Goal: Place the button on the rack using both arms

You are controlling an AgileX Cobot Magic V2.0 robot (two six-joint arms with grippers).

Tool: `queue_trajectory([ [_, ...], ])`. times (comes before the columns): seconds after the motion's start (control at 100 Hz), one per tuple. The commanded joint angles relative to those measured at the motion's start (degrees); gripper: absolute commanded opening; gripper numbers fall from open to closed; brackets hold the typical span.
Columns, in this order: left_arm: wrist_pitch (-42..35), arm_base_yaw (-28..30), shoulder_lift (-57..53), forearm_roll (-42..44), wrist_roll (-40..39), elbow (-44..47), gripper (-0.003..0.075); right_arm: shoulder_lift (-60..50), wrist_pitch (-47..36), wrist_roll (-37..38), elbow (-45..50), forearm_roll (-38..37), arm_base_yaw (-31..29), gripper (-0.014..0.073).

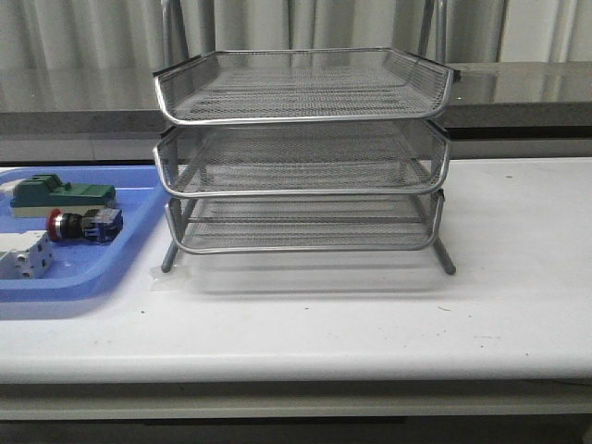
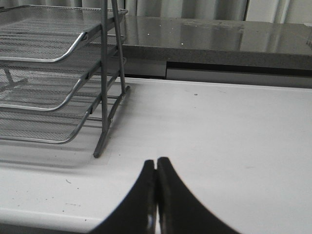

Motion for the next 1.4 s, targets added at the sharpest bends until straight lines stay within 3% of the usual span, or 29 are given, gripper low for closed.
queue_trajectory([
  [0.0, -4.5, 0.2, -1.8, -0.1, -0.4, 1.9, -0.002, -1.1, -5.0, -0.2, 0.1, -0.6, 0.0, -0.0057],
  [0.65, -4.5, 0.2, -1.8, -0.1, -0.4, 1.9, -0.002, -1.1, -5.0, -0.2, 0.1, -0.6, 0.0, -0.0057],
  [0.91, -4.5, 0.2, -1.8, -0.1, -0.4, 1.9, -0.002, -1.0, -12.7, -0.2, -1.1, 2.4, 0.0, -0.0057],
  [1.13, -4.5, 0.2, -1.8, -0.1, -0.4, 1.9, -0.002, 1.5, -1.9, -0.2, -9.8, 6.2, 0.0, -0.0057],
  [1.39, -4.5, 0.2, -1.8, -0.1, -0.4, 1.9, -0.002, 14.0, 14.9, -0.2, -24.8, 6.9, 0.0, -0.0057],
])
